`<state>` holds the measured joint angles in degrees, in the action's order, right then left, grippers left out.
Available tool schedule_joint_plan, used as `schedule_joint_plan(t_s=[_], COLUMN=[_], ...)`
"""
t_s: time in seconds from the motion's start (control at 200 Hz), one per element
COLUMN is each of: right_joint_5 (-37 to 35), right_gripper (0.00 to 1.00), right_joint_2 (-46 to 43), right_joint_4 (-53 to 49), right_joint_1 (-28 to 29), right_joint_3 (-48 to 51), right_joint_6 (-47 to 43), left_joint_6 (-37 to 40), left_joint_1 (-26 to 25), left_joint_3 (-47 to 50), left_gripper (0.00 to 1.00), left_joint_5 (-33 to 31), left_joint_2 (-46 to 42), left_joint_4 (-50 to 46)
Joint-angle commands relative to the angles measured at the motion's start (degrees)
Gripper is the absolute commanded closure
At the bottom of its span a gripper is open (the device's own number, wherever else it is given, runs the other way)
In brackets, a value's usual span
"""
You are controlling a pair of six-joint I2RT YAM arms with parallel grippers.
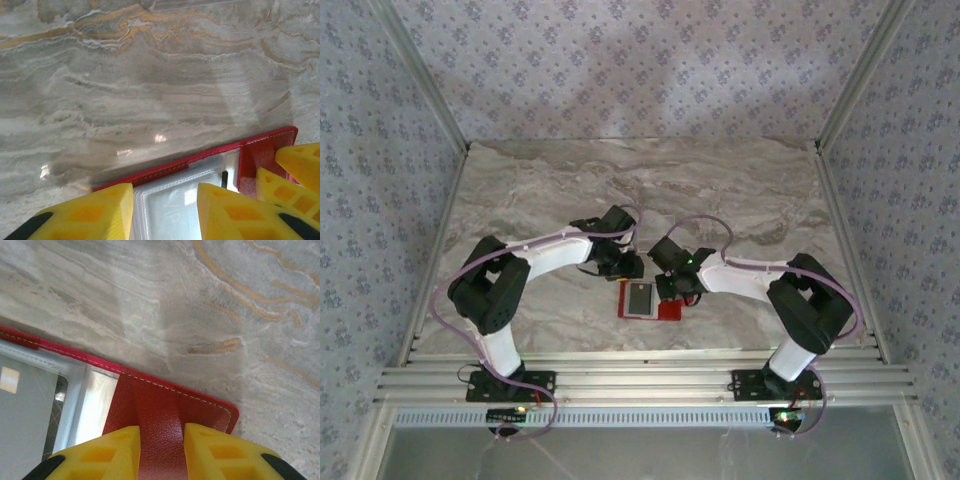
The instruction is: Take the credit cards out of the card holder
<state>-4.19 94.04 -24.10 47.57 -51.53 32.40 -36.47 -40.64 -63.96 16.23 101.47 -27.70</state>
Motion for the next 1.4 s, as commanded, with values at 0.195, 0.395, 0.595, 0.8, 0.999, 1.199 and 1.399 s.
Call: schedule_joint_plan(t_s=[0.195, 0.395, 0.595, 0.8, 0.999, 1.199, 1.399], right_joint_5=[-1.24, 5.10, 10.69, 12.84, 14.67, 14.60, 17.31], right_gripper=[0.68, 0.68, 0.68, 0.69, 0.70, 0.70, 0.71], right_joint_2=[-7.99, -12.14, -11.20, -7.78, -3.76, -3.31, -5.78], right_joint_4=[-5.54, -1.69, 4.40, 7.11, 9.64, 8.97, 9.25], right_joint_1=[0.63, -0.64, -1.31, -3.62, -6.21, -6.97, -6.49], right_joint_3=[0.37, 2.05, 4.84, 6.44, 7.04, 6.01, 5.96], right_joint_6=[6.04, 8.63, 11.80, 11.55, 9.18, 7.35, 8.70], left_joint_6=[-2.54, -4.66, -4.96, -5.52, -6.61, -7.04, -6.95], left_joint_1=[-2.68, -2.86, -2.89, -2.89, -2.87, -2.95, -2.89], left_joint_3=[2.98, 5.77, 7.45, 8.90, 10.25, 10.92, 11.01], left_gripper=[0.62, 0.63, 0.64, 0.65, 0.66, 0.67, 0.68], left_joint_5=[-1.24, 1.87, 1.44, 2.22, 2.73, 2.69, 2.14], left_joint_2=[-4.13, -4.36, -4.53, -4.59, -5.05, -5.32, -4.80], left_joint_4=[-2.23, 2.04, 2.57, 3.71, 5.35, 5.74, 5.19])
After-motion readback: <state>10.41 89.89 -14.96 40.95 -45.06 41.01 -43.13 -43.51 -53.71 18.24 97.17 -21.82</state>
